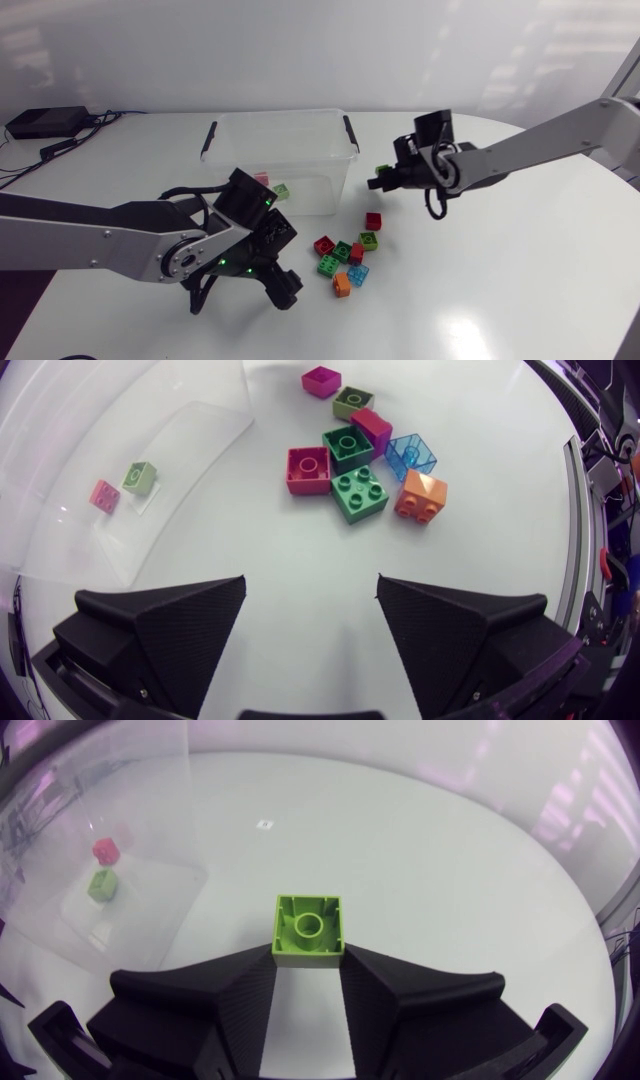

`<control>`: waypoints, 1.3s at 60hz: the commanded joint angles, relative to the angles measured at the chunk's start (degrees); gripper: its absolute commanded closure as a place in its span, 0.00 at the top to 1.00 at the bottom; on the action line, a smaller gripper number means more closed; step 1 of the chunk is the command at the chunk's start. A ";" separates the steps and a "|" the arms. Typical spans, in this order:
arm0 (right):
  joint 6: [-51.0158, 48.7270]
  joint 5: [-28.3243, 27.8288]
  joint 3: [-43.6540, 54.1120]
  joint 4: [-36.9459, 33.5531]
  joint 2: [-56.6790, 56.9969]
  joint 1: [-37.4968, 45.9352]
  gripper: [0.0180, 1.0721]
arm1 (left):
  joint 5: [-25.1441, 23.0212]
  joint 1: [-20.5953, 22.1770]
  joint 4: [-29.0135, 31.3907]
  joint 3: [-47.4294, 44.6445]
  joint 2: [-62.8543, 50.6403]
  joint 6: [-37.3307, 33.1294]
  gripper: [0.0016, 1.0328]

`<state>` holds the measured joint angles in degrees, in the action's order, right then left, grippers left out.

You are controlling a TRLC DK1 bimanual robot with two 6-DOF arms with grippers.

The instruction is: Place the duplo bricks in the container

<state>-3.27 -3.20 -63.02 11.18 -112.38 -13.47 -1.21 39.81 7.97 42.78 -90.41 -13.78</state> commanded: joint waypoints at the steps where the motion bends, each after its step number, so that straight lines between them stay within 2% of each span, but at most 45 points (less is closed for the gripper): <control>1: -0.69 -0.14 0.09 -2.92 7.52 0.12 0.09 | 0.25 0.35 -0.76 -0.42 -0.47 -0.55 0.88; 16: 4.59 -0.05 -8.43 -16.80 19.92 -6.30 0.10 | 0.33 2.55 -1.38 1.78 -2.49 1.21 0.88; 29: 8.28 0.21 -17.31 -21.81 17.19 -14.03 0.12 | 0.33 3.69 -1.29 1.86 -2.31 2.00 0.88; 37: 9.42 0.30 -20.65 -22.34 11.65 -17.90 0.26 | 0.33 3.34 -1.20 0.90 -1.08 2.27 0.88; 50: 11.18 0.30 -23.64 -24.89 7.26 -18.52 0.73 | 0.33 3.08 -1.20 -0.25 0.76 2.62 0.89; 53: 11.44 0.30 -23.02 -25.51 8.67 -18.25 0.79 | 0.33 3.08 -1.20 -0.16 0.76 2.62 0.88; 64: 11.44 0.04 -16.08 -27.00 17.90 -16.41 0.85 | -0.19 3.78 -1.11 1.86 -0.56 2.79 0.89; 68: 11.18 -0.05 -11.77 -27.00 21.76 -15.88 0.86 | -0.81 3.87 0.91 4.50 -2.75 4.90 0.88; 71: 10.83 -0.05 -8.43 -27.00 24.49 -15.00 0.87 | -1.34 4.22 4.60 7.14 -4.25 7.36 0.88; 78: 10.30 -0.75 -0.43 -26.91 30.73 -12.89 0.87 | -2.48 5.54 4.95 9.25 -5.92 9.39 0.88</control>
<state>7.09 -3.27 -69.45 -15.05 -84.88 -27.90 -2.79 44.14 12.14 49.19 -94.13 -7.25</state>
